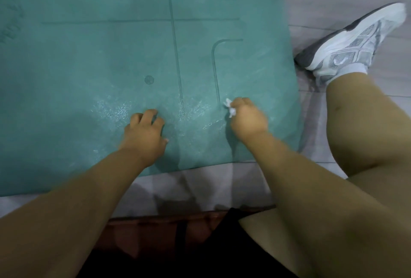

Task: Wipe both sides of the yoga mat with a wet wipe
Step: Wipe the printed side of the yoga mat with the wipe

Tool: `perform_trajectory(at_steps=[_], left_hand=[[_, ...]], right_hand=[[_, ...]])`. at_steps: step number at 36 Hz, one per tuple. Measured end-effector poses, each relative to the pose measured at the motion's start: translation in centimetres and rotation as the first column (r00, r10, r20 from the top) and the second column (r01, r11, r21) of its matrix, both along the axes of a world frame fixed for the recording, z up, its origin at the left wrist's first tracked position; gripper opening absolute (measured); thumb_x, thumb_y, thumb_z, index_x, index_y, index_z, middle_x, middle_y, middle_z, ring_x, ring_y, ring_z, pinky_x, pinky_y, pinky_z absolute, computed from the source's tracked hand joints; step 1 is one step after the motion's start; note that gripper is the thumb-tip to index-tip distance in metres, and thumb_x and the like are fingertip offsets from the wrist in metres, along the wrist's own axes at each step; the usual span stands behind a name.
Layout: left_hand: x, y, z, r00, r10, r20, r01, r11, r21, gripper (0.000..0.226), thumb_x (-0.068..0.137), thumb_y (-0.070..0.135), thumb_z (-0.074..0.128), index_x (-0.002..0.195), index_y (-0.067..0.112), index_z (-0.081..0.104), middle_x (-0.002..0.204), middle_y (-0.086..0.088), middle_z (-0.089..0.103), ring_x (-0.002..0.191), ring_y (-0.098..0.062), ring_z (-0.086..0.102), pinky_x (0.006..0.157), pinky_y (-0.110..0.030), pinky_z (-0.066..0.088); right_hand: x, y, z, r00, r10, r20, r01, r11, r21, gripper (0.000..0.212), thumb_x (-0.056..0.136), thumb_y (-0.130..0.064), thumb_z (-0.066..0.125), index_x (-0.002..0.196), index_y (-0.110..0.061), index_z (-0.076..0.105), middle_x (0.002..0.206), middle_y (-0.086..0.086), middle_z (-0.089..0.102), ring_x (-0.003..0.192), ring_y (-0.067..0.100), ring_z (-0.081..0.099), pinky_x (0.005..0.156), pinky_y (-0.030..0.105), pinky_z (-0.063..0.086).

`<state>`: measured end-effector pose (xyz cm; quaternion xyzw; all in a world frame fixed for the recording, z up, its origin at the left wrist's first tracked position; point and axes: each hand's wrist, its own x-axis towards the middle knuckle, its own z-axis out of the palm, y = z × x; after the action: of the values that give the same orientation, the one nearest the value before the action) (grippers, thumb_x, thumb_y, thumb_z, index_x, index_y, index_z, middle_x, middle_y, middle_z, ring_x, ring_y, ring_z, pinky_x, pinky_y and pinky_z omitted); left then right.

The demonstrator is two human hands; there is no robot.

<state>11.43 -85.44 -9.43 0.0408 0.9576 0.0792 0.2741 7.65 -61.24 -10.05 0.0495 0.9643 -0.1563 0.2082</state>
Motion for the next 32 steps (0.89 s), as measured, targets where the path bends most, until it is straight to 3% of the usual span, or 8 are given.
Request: perform_trajectory(at_steps=[4, 7, 11, 16, 20, 25, 29, 32], left_hand=[[2.1, 1.5, -0.4, 0.992, -0.095, 0.086, 0.106, 0.987, -0.124, 0.090, 0.084, 0.061, 0.052, 0.150, 0.017, 0.011, 0.157, -0.013, -0.006, 0.142, -0.039, -0.001, 0.116, -0.047, 0.010], [3.3, 2.9, -0.6, 0.979, -0.144, 0.147, 0.163, 0.978, -0.133, 0.102, 0.080, 0.072, 0.045, 0.150, 0.020, -0.008, 0.154, -0.019, -0.020, 0.139, -0.047, -0.018, 0.114, -0.059, 0.000], [3.7, 4.0, -0.4, 0.941, -0.265, 0.212, 0.298, 0.943, -0.144, 0.107, 0.079, 0.077, 0.041, 0.147, 0.023, -0.020, 0.151, -0.021, -0.028, 0.133, -0.054, -0.025, 0.107, -0.068, -0.003], [3.7, 4.1, -0.3, 0.905, -0.343, 0.252, 0.384, 0.913, -0.136, 0.079, 0.095, 0.035, 0.041, 0.149, 0.020, -0.015, 0.149, -0.019, -0.033, 0.133, -0.056, -0.022, 0.107, -0.070, 0.006], [3.4, 3.8, 0.1, 0.875, -0.405, 0.264, 0.456, 0.874, -0.169, 0.079, 0.093, 0.003, 0.042, 0.150, 0.020, -0.010, 0.152, -0.014, -0.029, 0.136, -0.055, -0.016, 0.109, -0.067, 0.012], [2.0, 4.3, 1.9, 0.852, -0.447, 0.272, 0.500, 0.849, -0.172, 0.067, 0.096, 0.005, 0.035, 0.151, 0.023, 0.002, 0.159, -0.005, -0.006, 0.142, -0.046, 0.002, 0.109, -0.060, 0.022], [0.4, 4.3, 3.6, 0.850, -0.479, 0.218, 0.521, 0.826, -0.214, 0.061, 0.098, 0.008, 0.031, 0.151, 0.024, 0.007, 0.159, -0.003, 0.005, 0.142, -0.042, 0.013, 0.108, -0.051, 0.031], [-0.9, 4.4, 5.2, 0.840, -0.517, 0.166, 0.543, 0.802, -0.251, 0.057, 0.099, 0.006, 0.026, 0.151, 0.023, 0.011, 0.158, -0.004, 0.010, 0.141, -0.043, 0.016, 0.108, -0.050, 0.033]], right_hand=[[0.3, 4.2, 1.4, 0.987, -0.110, 0.113, 0.094, 0.986, 0.136, 0.031, 0.090, -0.007, 0.045, 0.121, -0.011, 0.046, 0.119, 0.016, 0.047, 0.105, 0.038, 0.055, 0.084, 0.040, 0.044], [1.6, 4.7, 2.1, 0.974, -0.029, 0.226, -0.012, 0.984, 0.175, 0.043, 0.090, -0.003, 0.042, 0.132, -0.012, 0.039, 0.126, 0.014, 0.043, 0.111, 0.037, 0.052, 0.087, 0.042, 0.043], [3.3, 3.1, 2.8, 0.949, 0.115, 0.294, -0.185, 0.957, 0.222, 0.049, 0.094, -0.008, 0.042, 0.141, -0.006, 0.028, 0.137, 0.016, 0.032, 0.115, 0.038, 0.051, 0.091, 0.044, 0.042], [4.4, 1.6, 3.2, 0.919, 0.208, 0.334, -0.291, 0.931, 0.222, 0.048, 0.096, -0.014, 0.045, 0.137, 0.000, 0.026, 0.137, 0.020, 0.027, 0.110, 0.040, 0.053, 0.088, 0.043, 0.043], [4.7, 1.0, 3.2, 0.916, 0.201, 0.346, -0.271, 0.948, 0.167, 0.055, 0.094, -0.013, 0.049, 0.139, 0.001, 0.020, 0.142, 0.023, 0.017, 0.113, 0.042, 0.052, 0.093, 0.044, 0.041], [4.7, 0.6, 4.0, 0.900, 0.243, 0.362, -0.247, 0.968, -0.037, 0.061, 0.091, -0.014, 0.050, 0.143, -0.003, 0.020, 0.147, 0.021, 0.005, 0.128, 0.037, 0.041, 0.106, 0.037, 0.034], [4.7, -0.2, 5.2, 0.899, 0.290, 0.327, -0.274, 0.957, -0.096, 0.052, 0.088, -0.017, 0.053, 0.134, -0.003, 0.032, 0.136, 0.017, 0.021, 0.107, 0.038, 0.055, 0.096, 0.035, 0.043], [4.9, -0.3, 6.4, 0.905, 0.315, 0.285, -0.291, 0.949, -0.124, 0.049, 0.090, -0.018, 0.051, 0.133, -0.003, 0.034, 0.133, 0.017, 0.025, 0.104, 0.037, 0.055, 0.094, 0.035, 0.043]])
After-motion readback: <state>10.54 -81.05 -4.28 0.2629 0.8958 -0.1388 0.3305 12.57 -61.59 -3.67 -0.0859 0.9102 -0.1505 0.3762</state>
